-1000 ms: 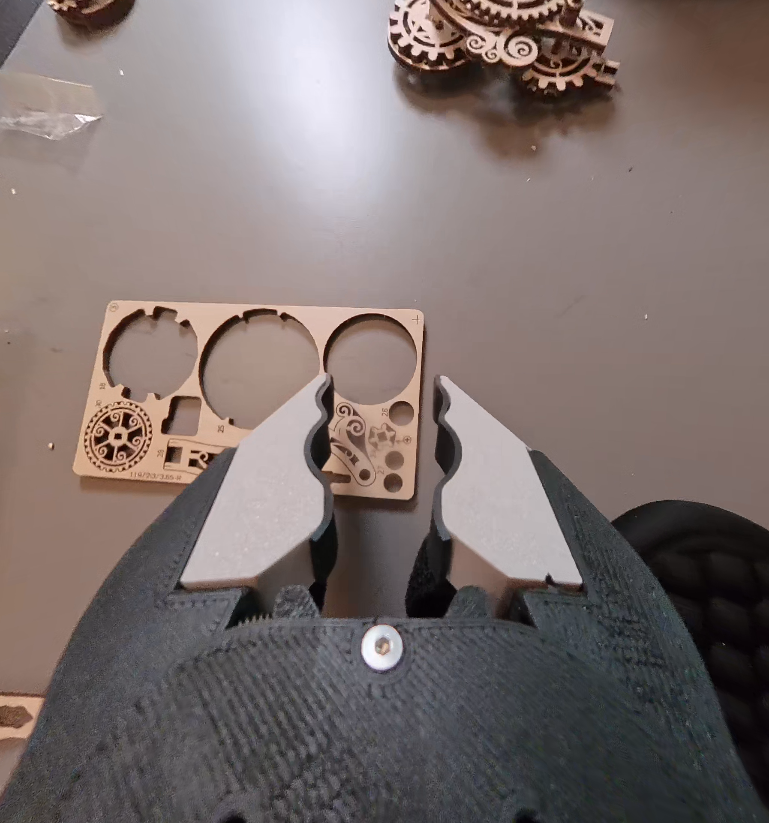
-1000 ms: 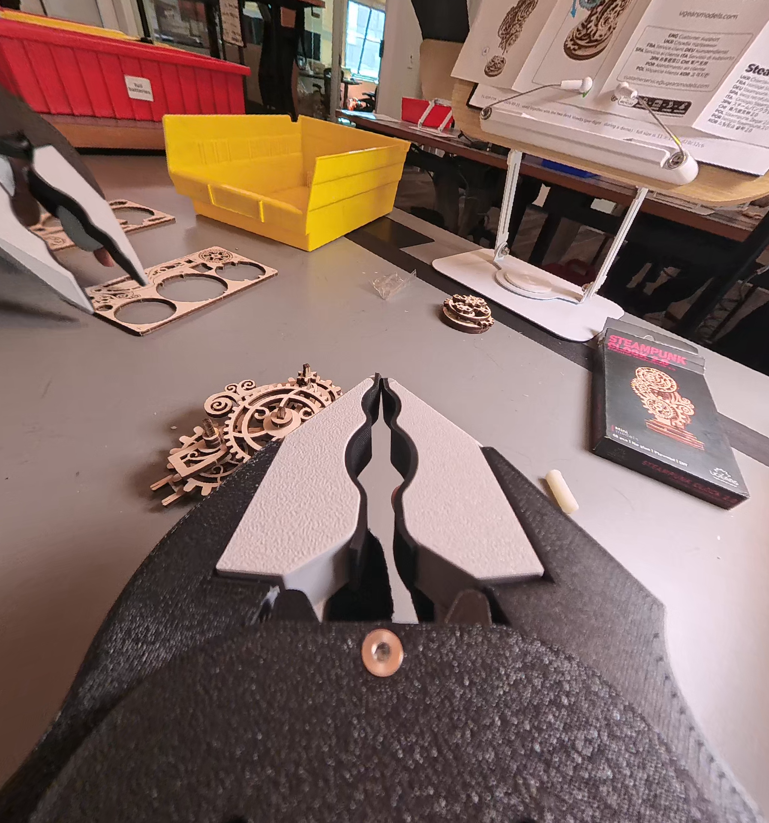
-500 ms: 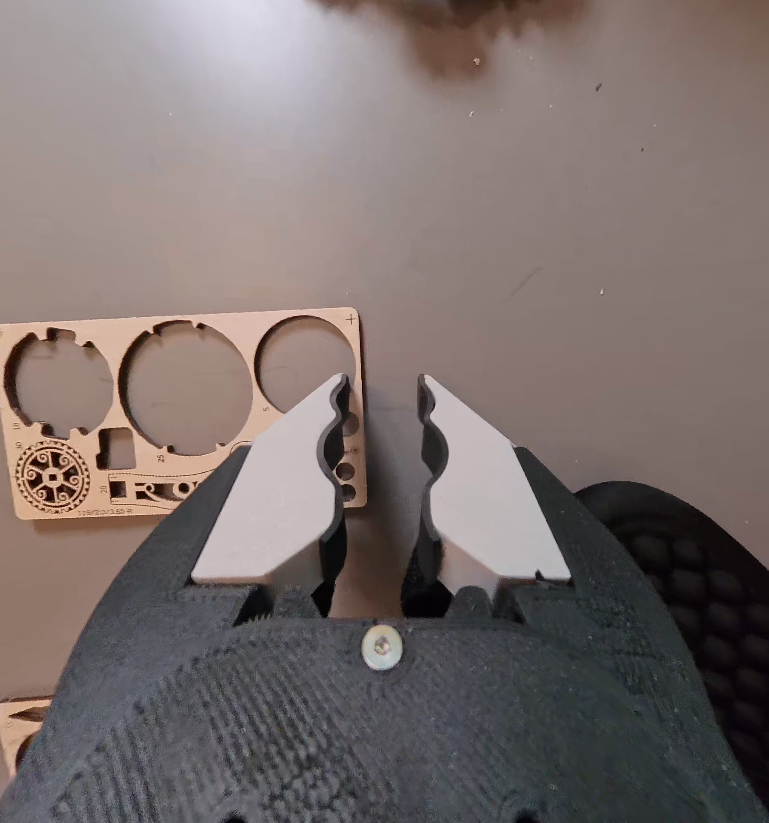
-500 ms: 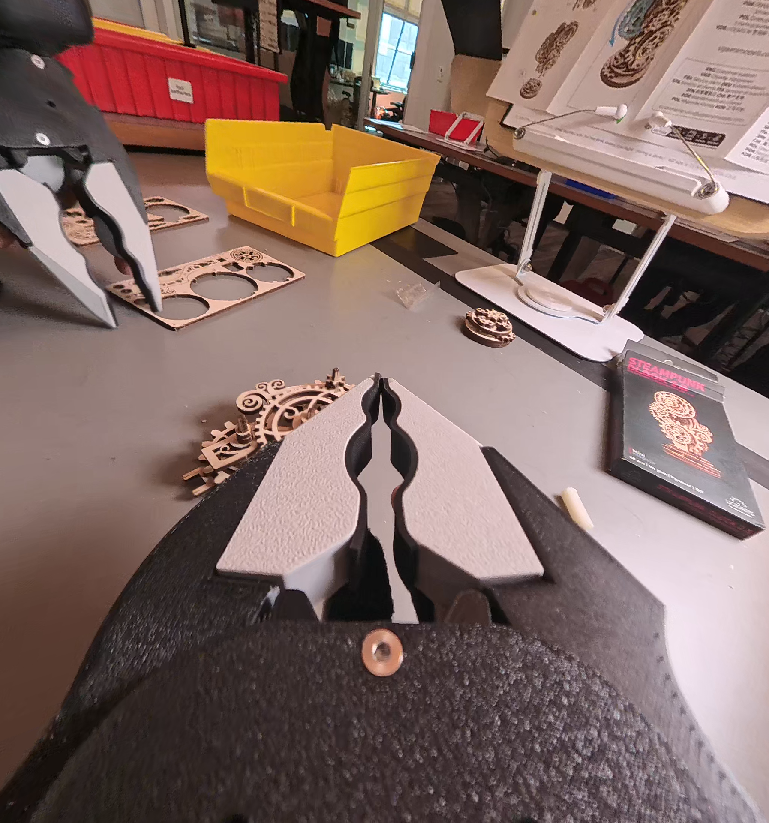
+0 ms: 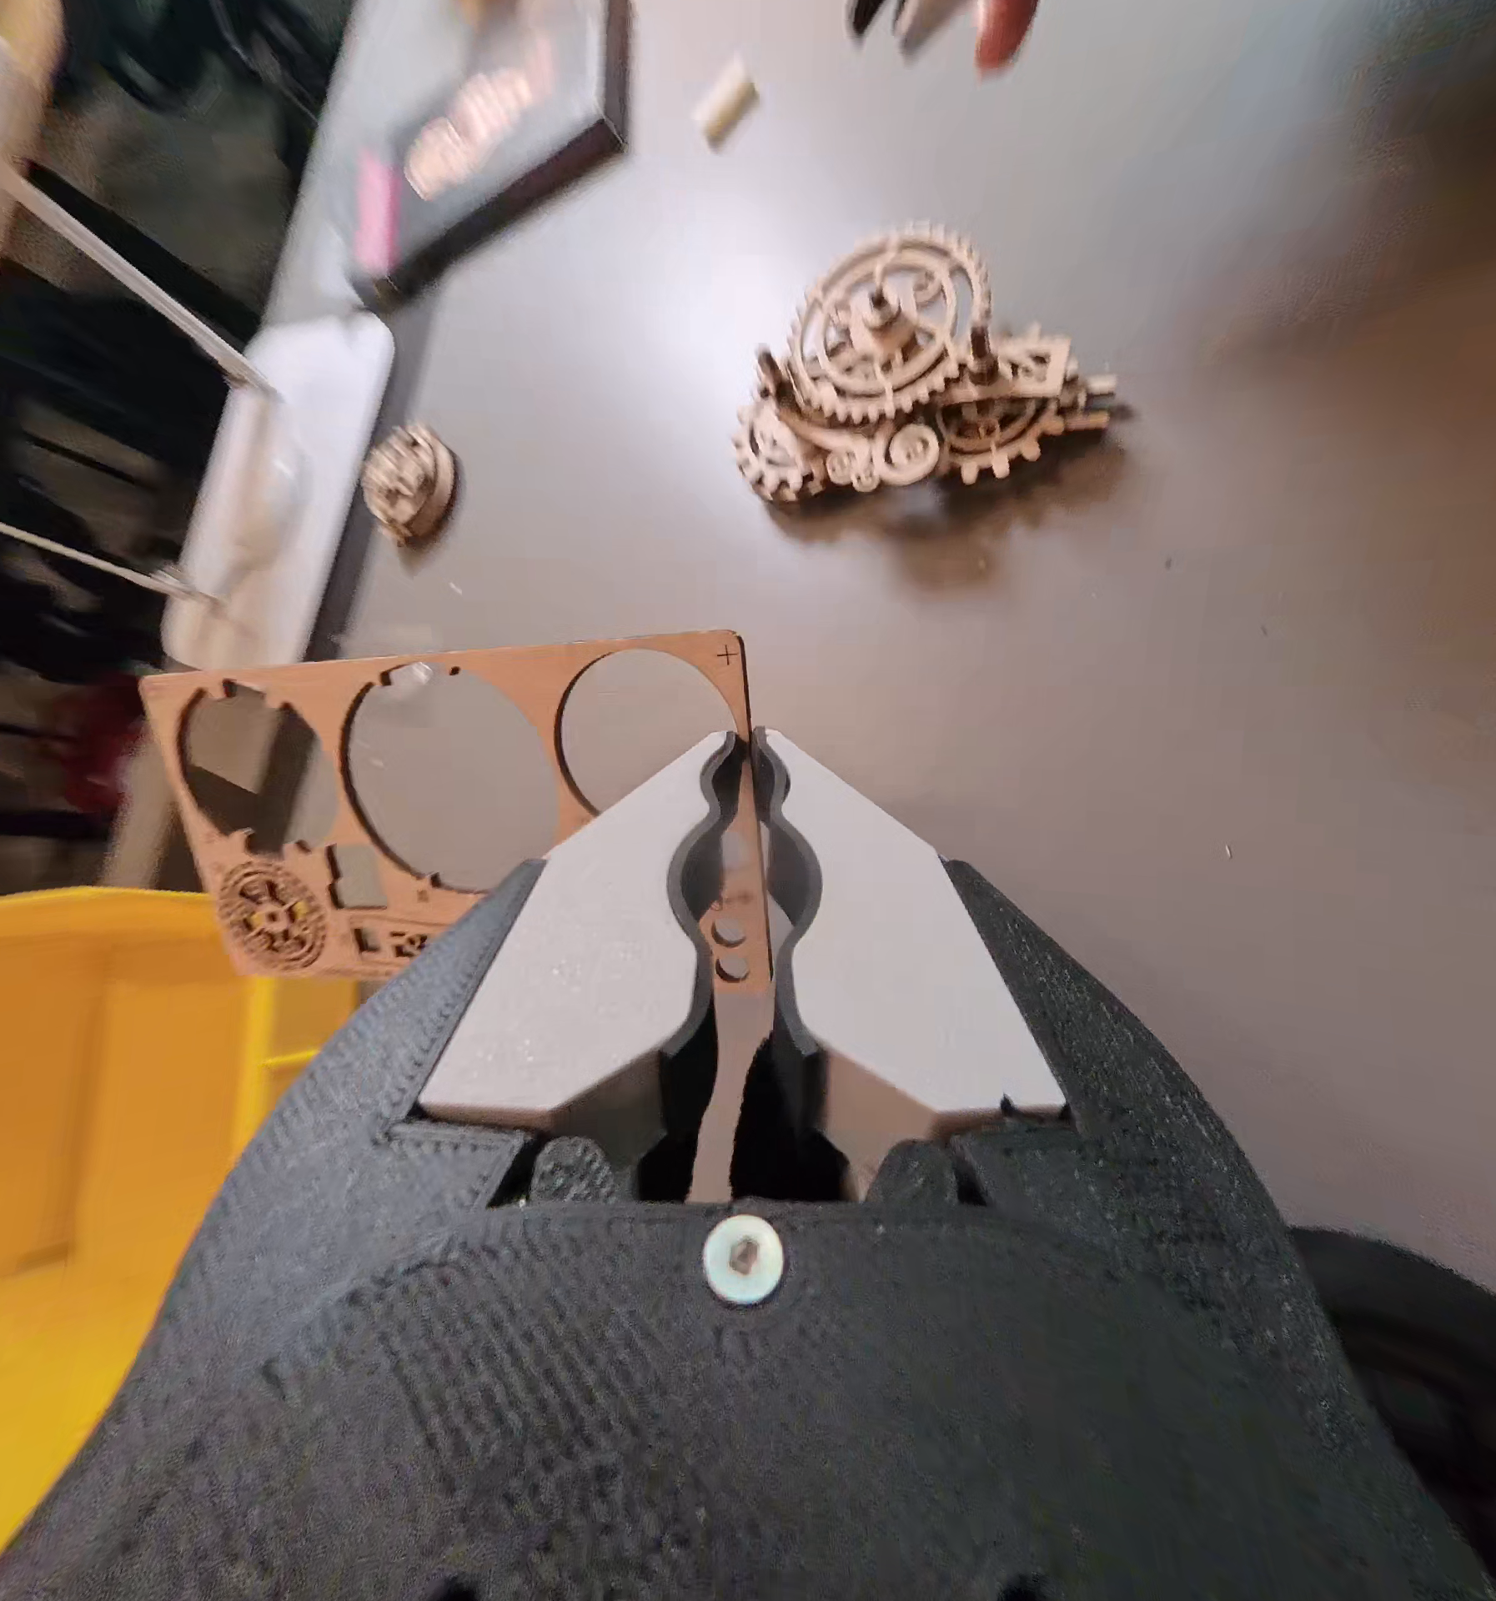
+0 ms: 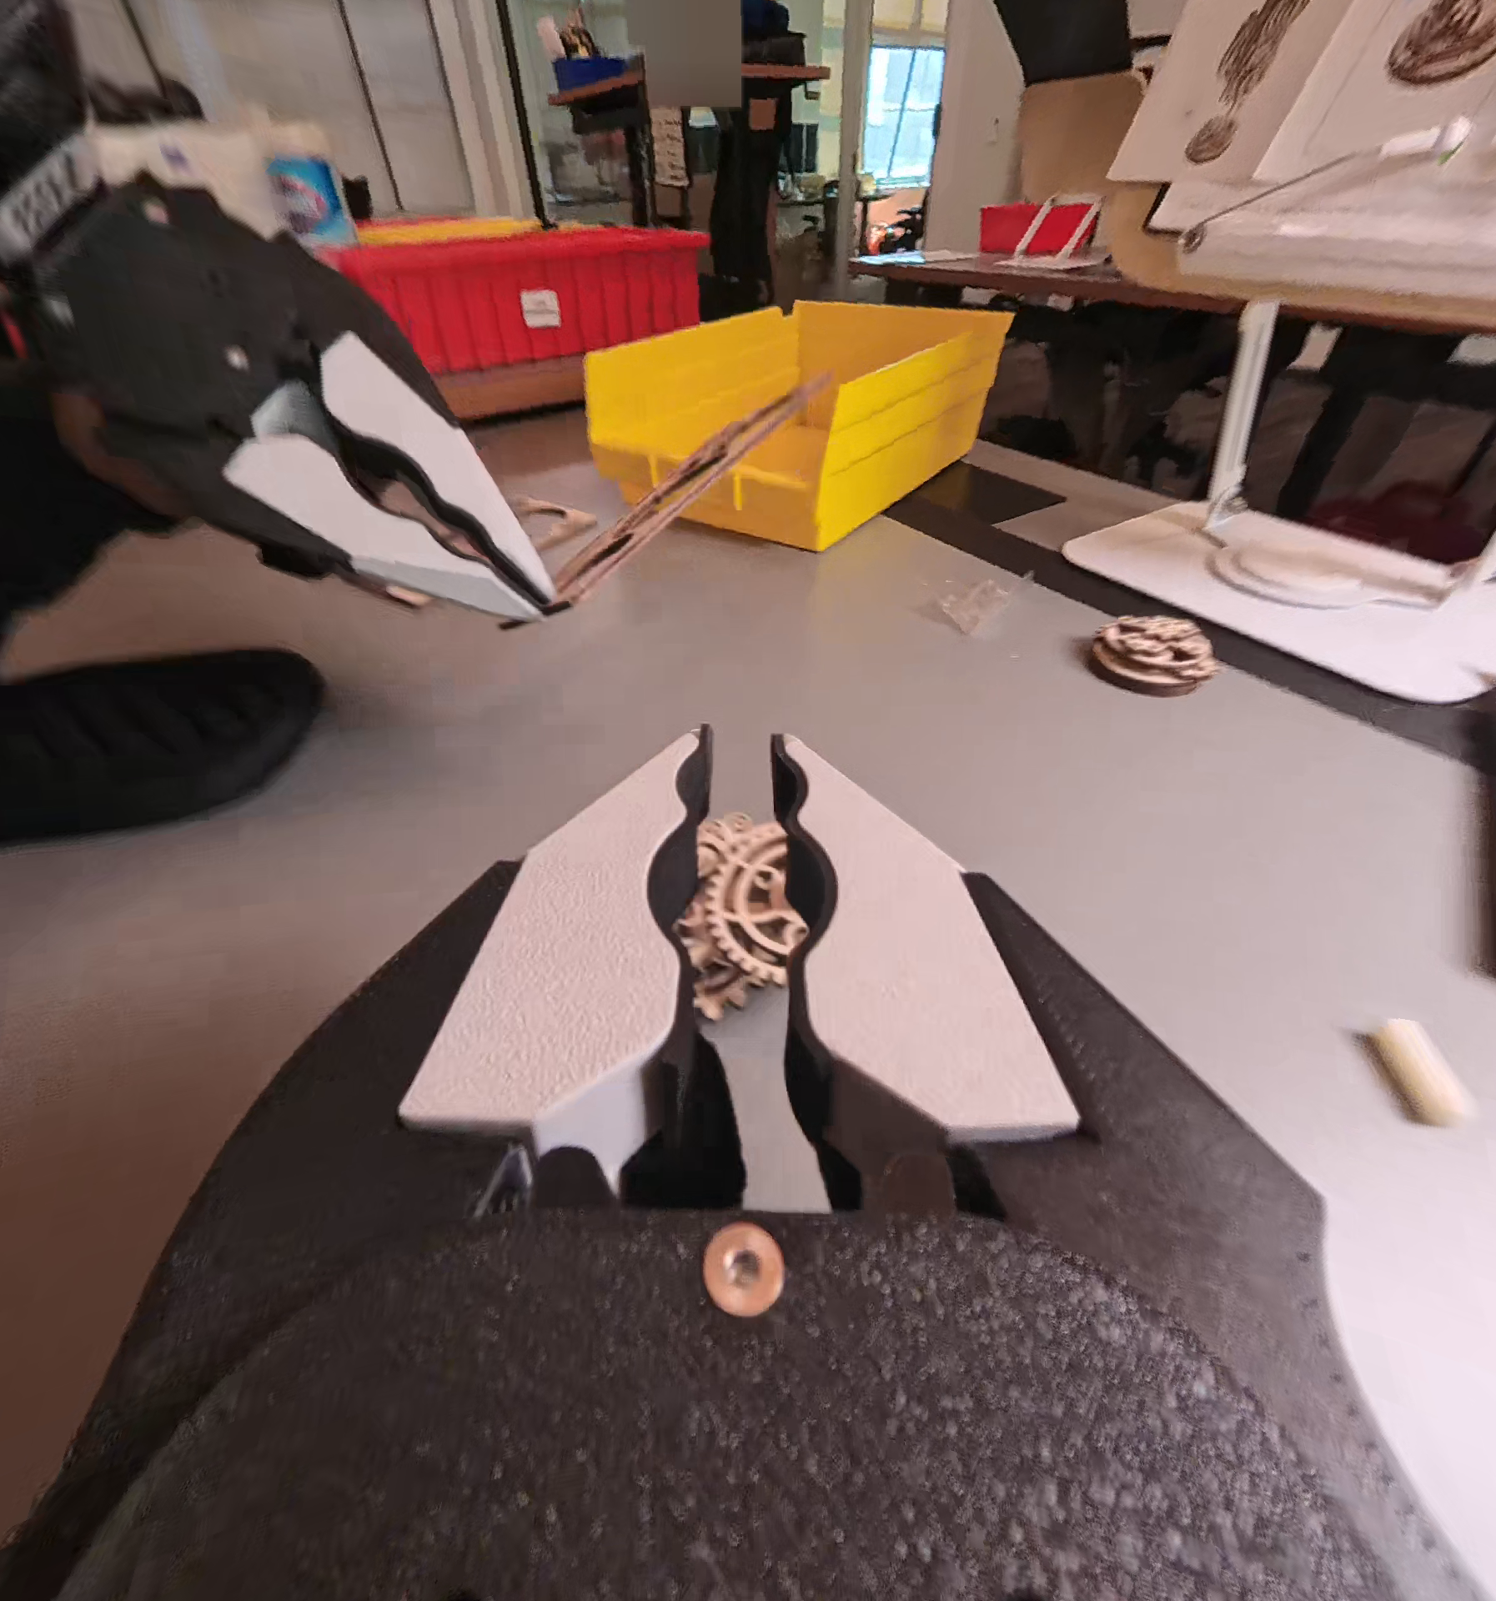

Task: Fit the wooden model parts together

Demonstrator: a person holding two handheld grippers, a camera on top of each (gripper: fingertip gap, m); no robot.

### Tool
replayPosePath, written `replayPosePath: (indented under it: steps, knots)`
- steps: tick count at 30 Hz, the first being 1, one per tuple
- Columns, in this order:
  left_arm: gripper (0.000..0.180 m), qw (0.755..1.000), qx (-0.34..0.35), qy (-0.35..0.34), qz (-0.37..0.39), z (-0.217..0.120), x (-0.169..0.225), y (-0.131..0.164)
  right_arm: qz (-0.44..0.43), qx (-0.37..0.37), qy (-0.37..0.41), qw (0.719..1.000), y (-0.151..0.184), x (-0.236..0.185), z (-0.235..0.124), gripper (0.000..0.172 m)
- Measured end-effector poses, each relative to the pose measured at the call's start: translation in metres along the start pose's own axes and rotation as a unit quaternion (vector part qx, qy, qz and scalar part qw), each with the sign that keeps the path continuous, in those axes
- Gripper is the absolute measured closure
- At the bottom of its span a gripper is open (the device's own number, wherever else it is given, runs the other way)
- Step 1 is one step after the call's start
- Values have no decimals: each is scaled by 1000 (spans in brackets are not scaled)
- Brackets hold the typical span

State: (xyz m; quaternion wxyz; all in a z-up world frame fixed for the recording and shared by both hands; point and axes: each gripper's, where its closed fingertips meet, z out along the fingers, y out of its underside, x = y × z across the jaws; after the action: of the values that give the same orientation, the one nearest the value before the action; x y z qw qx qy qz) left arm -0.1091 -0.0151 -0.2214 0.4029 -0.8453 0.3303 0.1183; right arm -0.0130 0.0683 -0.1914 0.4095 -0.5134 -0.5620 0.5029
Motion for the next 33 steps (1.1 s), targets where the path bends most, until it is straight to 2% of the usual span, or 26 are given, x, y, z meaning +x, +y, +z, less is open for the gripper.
replayPosePath:
  steps: [3,5,8,10,11,12,14,15,16,18,20,21,24,27,29,33]
  knots:
    - [180,996,39,-64,56,-8,0,-33,124,22,-67,990,-21,-18,8,138]
    - [180,991,53,-82,94,-5,9,-50,195,31,-110,974,-33,-26,12,126]
    - [180,984,58,-78,147,7,31,-68,229,19,-136,964,-36,-32,21,117]
    - [180,978,63,-82,182,15,43,-79,223,-11,-126,967,-24,-31,28,124]
    - [180,975,62,-82,195,19,48,-83,226,-18,-129,965,-20,-30,28,137]
    - [180,973,61,-84,207,22,52,-87,233,-11,-141,962,-20,-32,27,159]
    - [179,969,84,-90,216,23,57,-97,243,4,-158,957,-21,-28,20,169]
    - [179,969,113,-88,199,19,59,-105,243,12,-167,956,-22,-24,15,170]
    - [169,970,153,-81,170,11,59,-116,243,21,-164,956,-24,-16,9,170]
    - [155,963,257,-40,65,-18,55,-142,258,34,-167,951,-27,-1,-4,170]
    - [155,933,353,-16,-65,-55,27,-157,275,41,-192,941,-31,8,-19,170]
    - [155,917,380,-19,-120,-67,6,-155,280,45,-202,937,-33,11,-26,170]
    - [150,877,396,-3,-271,-72,-45,-123,300,62,-268,913,-43,6,-45,171]
    - [140,826,397,129,-379,-53,-39,-108,318,66,-308,894,-47,-3,-49,170]
    - [140,797,404,196,-405,-44,-23,-112,320,55,-329,887,-44,-13,-47,170]
    - [144,774,404,281,-399,-37,7,-125,315,26,-352,881,-34,-31,-40,170]
